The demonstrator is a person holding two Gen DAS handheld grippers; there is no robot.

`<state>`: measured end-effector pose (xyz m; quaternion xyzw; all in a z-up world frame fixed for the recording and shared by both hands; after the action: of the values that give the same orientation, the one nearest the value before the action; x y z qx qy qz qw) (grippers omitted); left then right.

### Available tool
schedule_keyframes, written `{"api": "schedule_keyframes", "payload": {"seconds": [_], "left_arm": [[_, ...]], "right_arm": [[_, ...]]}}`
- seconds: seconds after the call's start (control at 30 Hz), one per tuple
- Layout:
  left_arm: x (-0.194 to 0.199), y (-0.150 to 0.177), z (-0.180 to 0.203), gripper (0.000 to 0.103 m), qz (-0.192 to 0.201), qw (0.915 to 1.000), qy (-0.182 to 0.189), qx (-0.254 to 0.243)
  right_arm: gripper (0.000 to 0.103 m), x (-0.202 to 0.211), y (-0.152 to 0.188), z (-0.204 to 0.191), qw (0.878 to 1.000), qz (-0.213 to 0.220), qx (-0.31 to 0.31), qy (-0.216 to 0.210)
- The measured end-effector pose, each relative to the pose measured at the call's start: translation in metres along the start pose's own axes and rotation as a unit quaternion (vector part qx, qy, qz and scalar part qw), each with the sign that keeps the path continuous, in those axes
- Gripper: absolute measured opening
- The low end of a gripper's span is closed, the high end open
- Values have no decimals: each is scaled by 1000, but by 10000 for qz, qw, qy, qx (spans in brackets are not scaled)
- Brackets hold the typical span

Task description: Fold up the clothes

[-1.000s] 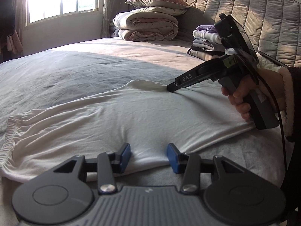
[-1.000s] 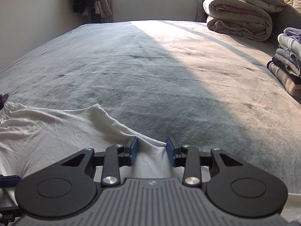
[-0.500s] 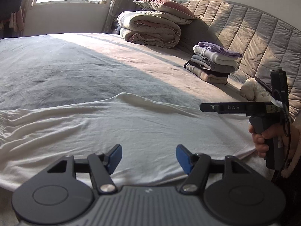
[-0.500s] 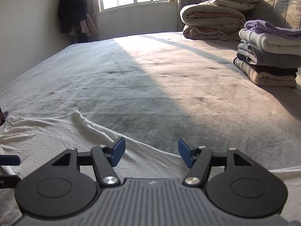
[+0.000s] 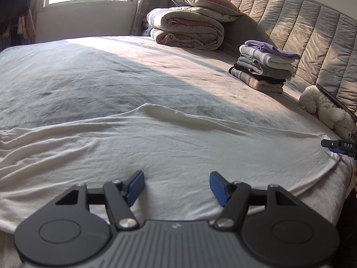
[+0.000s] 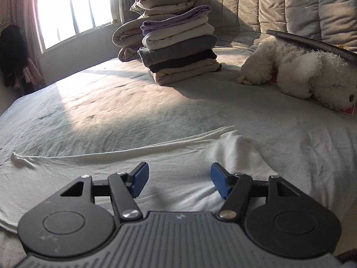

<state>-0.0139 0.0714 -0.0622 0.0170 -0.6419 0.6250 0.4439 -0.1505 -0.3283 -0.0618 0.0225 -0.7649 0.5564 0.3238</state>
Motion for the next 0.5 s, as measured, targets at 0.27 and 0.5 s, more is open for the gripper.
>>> {"api": "schedule_keyframes", "payload": {"seconds": [0.27,0.5], "left_arm": [[-4,-5,7,69,74,9999,-36,-60],[2,-15,7,69,343,9992,56,214]], "right_arm": [[65,12,-25,63,9926,542,-1070,186],[63,18,-7,64,9947,311,-786,577]]}}
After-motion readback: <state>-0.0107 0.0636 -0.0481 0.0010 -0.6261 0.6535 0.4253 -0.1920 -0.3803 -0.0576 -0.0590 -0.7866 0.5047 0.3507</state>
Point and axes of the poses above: each gripper's, at about its wrist camera, not at the fingertips, and x roughly against the way its jaws point, z to its right, y to its underside, the point moved 7 cm from there along -x, roughly the way its jaws point, and after that the axes turned 1 degree about y, right-handed, at the moved point
